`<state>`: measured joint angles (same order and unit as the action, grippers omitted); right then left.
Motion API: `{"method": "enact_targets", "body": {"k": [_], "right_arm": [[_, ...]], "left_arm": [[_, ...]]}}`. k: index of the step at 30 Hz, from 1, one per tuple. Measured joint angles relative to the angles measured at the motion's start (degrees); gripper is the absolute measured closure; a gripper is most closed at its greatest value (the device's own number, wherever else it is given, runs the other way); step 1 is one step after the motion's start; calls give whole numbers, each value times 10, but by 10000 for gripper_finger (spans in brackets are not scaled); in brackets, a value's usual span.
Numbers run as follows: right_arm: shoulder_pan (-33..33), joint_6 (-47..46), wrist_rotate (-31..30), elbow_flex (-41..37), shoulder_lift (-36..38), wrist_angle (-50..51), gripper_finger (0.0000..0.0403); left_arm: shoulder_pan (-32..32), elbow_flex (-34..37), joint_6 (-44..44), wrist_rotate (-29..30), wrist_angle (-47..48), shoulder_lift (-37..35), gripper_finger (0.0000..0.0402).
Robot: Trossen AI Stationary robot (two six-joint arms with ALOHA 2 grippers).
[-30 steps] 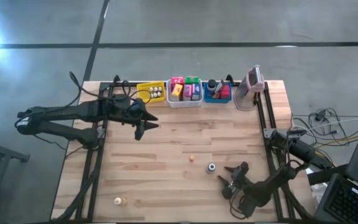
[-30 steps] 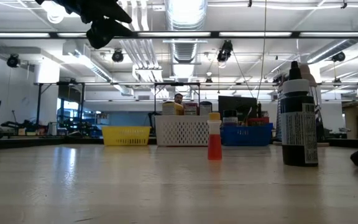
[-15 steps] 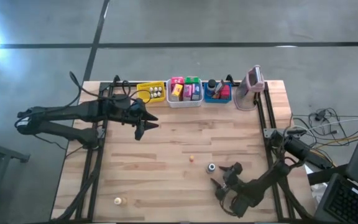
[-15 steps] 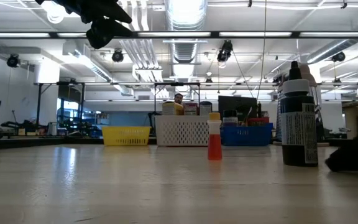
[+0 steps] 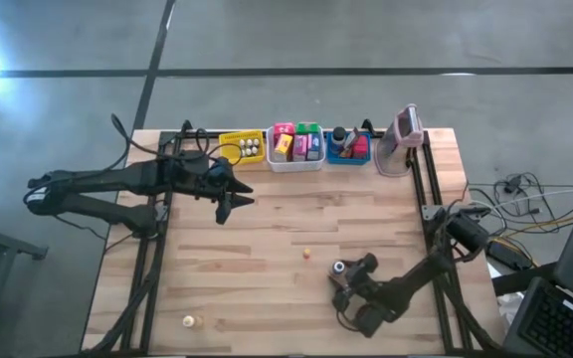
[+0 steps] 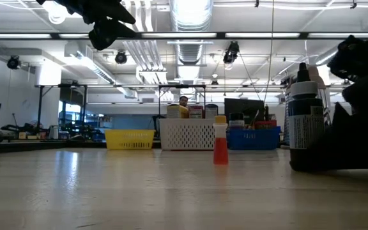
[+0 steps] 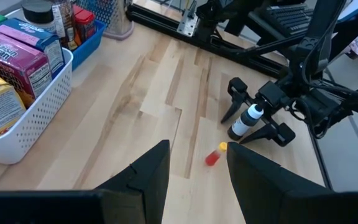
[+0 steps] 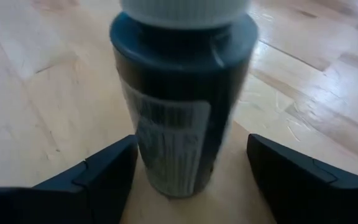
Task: Pick & Place Kitchen Items
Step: Put the black food coloring bottle into the yellow basket
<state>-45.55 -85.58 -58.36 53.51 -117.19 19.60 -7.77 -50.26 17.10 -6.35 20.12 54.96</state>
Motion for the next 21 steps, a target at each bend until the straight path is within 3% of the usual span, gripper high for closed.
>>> {"method": "enact_targets", "body": {"k": [21], "right_arm": [[9, 55, 11, 5, 0, -33, 249]], "left_arm": [[0, 19, -4, 0, 0, 0, 236]]}}
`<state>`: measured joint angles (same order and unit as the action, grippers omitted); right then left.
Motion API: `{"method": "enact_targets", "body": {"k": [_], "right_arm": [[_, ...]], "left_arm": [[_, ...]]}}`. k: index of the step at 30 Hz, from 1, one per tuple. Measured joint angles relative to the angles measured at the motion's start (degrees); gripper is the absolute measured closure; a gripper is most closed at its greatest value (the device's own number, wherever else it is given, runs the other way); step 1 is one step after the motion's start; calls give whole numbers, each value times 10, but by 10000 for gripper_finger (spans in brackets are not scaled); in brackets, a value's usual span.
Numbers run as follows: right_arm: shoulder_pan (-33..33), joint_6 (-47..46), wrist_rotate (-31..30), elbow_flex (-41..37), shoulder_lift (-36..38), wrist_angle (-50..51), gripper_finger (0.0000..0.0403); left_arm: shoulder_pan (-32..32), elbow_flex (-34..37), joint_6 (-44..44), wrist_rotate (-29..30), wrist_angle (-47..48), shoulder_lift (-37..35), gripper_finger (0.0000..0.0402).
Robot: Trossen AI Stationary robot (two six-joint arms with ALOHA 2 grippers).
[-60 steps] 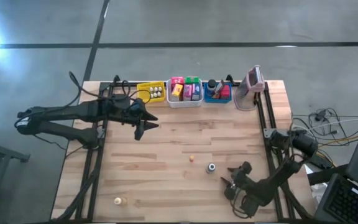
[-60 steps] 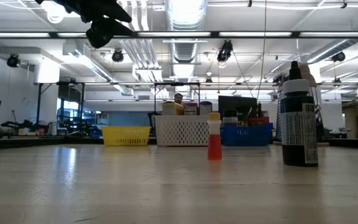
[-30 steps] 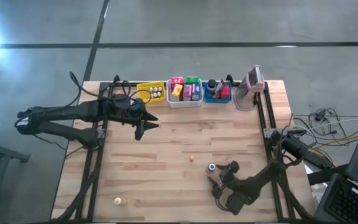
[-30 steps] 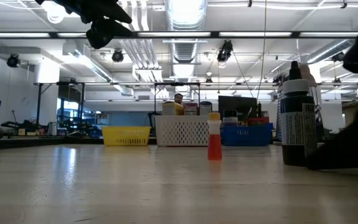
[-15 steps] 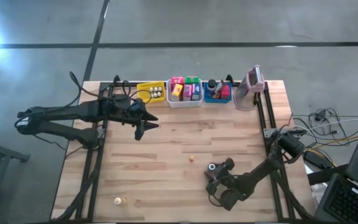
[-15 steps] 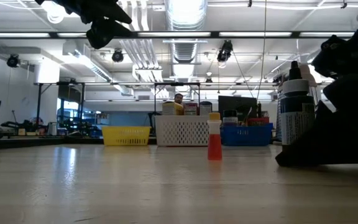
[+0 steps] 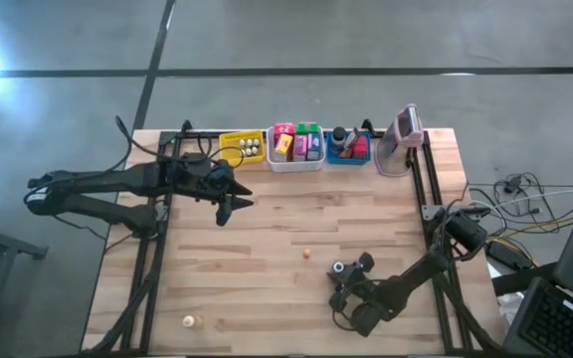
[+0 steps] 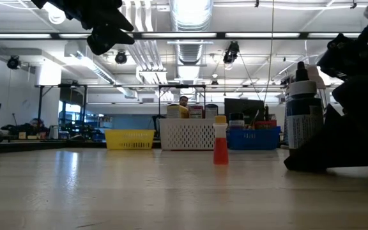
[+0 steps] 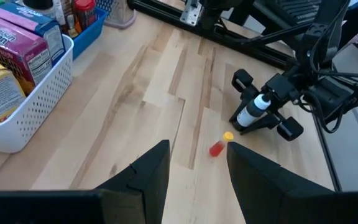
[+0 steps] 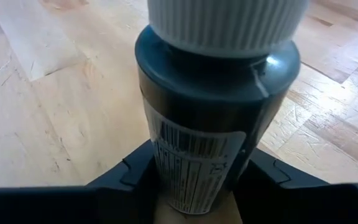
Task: Pick & Place Kitchen Items
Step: Put the black food coloring bottle into the yellow basket
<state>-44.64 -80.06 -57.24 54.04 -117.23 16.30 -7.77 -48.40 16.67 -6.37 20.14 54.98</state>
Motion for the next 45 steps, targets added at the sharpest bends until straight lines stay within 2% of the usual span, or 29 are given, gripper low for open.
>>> {"method": "enact_targets", "body": {"k": [3, 9, 13, 18, 27, 31, 37, 42, 45], "right_arm": [[0, 6, 1, 0, 1, -1, 256], [0, 33, 20, -1, 19, 2, 241], [-1, 66, 37, -1, 46, 3, 244], [3, 149, 95, -4, 100, 4, 257], [13, 249, 170, -7, 241, 46, 248], [33, 280, 241, -7, 316, 48, 254], [67, 299, 323, -7, 392, 57, 245], [97, 297, 370, -7, 424, 100, 248], [112, 301, 385, -7, 430, 114, 254]], "left_arm": [[0, 0, 5, 0, 0, 0, 236], [0, 0, 36, 0, 0, 0, 236], [0, 0, 40, 0, 0, 0, 236], [0, -1, 43, -20, 2, 0, 236], [1, -1, -7, -32, 23, 13, 236], [7, -10, -41, -32, 22, 50, 237], [26, -76, -111, -32, 15, 132, 246], [34, -175, -168, -64, 46, 200, 248], [34, -250, -199, -91, 97, 245, 246]]}}
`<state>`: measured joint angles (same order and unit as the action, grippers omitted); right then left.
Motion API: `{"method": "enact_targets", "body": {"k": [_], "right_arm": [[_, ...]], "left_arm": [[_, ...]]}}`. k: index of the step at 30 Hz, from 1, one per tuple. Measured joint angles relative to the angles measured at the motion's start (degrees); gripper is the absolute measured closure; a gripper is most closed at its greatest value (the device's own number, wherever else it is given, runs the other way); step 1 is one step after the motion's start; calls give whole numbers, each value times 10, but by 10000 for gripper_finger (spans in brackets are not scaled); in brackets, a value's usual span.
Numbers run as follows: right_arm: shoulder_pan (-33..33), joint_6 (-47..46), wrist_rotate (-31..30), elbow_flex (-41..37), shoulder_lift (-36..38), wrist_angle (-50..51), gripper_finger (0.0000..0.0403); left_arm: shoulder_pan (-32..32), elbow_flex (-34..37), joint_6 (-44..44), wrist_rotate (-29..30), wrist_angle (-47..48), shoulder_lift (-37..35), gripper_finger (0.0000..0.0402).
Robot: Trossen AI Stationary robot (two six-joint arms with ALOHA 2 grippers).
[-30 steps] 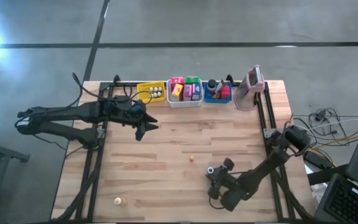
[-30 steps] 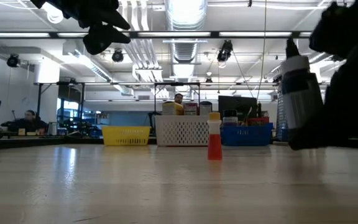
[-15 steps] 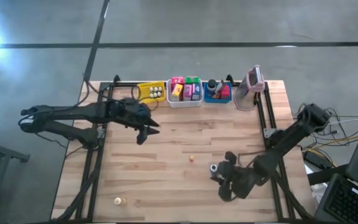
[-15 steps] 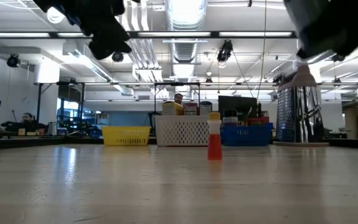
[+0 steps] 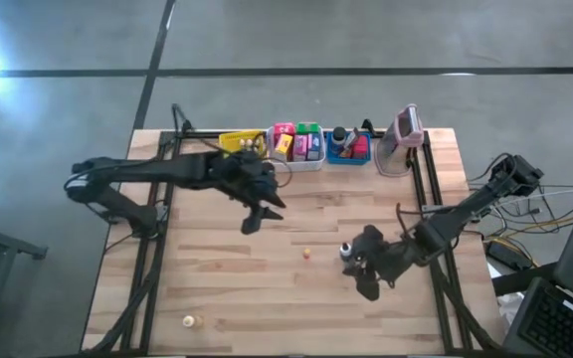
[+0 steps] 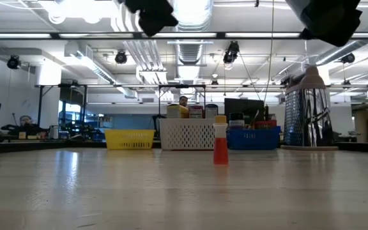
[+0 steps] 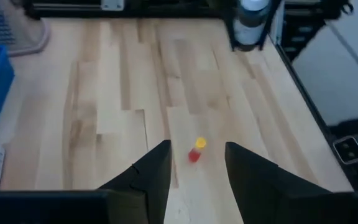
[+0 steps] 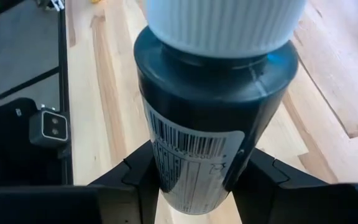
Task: Pick & Place Kitchen Items
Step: Put the black food coloring bottle into the yellow basket
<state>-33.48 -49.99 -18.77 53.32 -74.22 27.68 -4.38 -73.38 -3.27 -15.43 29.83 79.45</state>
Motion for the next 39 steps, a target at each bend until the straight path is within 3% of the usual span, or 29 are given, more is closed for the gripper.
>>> {"method": "enact_targets", "body": {"k": [7, 13, 23, 29, 39], "right_arm": [[35, 39, 42, 6, -15, 8, 245], [44, 52, 44, 7, -17, 26, 253], [57, 52, 46, 8, -16, 65, 245], [86, 73, 80, 9, -27, 68, 255], [126, 161, 86, 92, -81, 113, 249]], "left_arm": [[4, -175, -67, -4, 153, 120, 199], [15, -258, -89, -39, 182, 187, 159], [35, -321, -129, -50, 161, 255, 158], [49, -334, -134, -38, 145, 272, 160], [58, -333, -94, 41, 149, 273, 161]]}}
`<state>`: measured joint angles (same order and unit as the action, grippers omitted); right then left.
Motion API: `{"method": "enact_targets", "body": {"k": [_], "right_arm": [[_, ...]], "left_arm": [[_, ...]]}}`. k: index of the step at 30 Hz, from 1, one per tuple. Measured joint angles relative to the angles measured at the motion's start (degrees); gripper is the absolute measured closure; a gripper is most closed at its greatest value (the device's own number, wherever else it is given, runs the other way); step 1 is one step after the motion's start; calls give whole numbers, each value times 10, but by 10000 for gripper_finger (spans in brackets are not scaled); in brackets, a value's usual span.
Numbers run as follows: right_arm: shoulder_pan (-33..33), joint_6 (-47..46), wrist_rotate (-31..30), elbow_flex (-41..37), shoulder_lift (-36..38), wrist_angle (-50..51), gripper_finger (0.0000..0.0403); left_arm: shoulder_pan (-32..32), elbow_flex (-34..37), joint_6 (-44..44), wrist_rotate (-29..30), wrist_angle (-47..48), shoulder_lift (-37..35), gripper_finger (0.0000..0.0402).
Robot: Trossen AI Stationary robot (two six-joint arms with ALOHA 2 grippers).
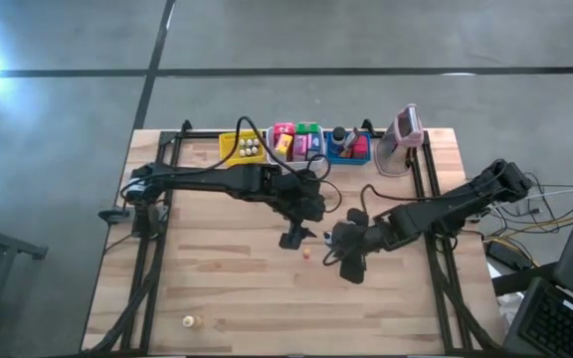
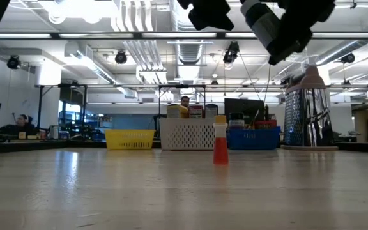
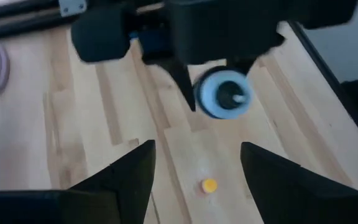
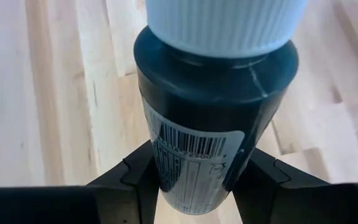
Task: Pick & Place Kitchen Items
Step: Put the black food coloring bottle into the yellow basket
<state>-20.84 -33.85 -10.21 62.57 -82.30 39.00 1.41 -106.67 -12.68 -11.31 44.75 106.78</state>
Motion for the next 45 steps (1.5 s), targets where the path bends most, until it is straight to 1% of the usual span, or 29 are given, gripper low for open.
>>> {"method": "enact_targets", "body": {"k": [2, 6, 9, 11, 14, 16, 21, 23, 25, 28, 35, 41, 45], "right_arm": [[6, 17, -2, 27, -18, 22, 254], [20, 49, -3, 77, -55, 58, 257], [30, 69, -4, 107, -79, 74, 249], [34, 80, -3, 123, -96, 79, 245], [41, 97, -2, 148, -120, 87, 247], [44, 111, -2, 163, -134, 90, 253], [59, 134, 4, 202, -163, 102, 257], [68, 142, 4, 221, -175, 120, 251], [77, 149, 3, 240, -189, 132, 245], [87, 163, 3, 265, -206, 152, 245], [108, 191, 7, 310, -229, 162, 257], [119, 191, 13, 320, -228, 166, 241], [122, 197, 13, 320, -228, 165, 244]], "left_arm": [[0, 0, 20, 10, 19, -6, 161], [3, 4, 41, 12, 73, -23, 161], [13, 24, 56, 22, 79, -44, 161], [20, 46, 66, 42, 74, -65, 161], [27, 95, 86, 78, 41, -106, 161], [30, 140, 101, 98, 11, -136, 161], [30, 253, 143, 102, -87, -205, 161], [30, 284, 149, 102, -114, -225, 161], [32, 306, 149, 100, -123, -238, 161], [32, 320, 143, 98, -122, -254, 161], [33, 317, 97, 98, -128, -259, 161], [32, 317, 73, 98, -136, -255, 161], [31, 317, 65, 99, -153, -255, 161]]}}
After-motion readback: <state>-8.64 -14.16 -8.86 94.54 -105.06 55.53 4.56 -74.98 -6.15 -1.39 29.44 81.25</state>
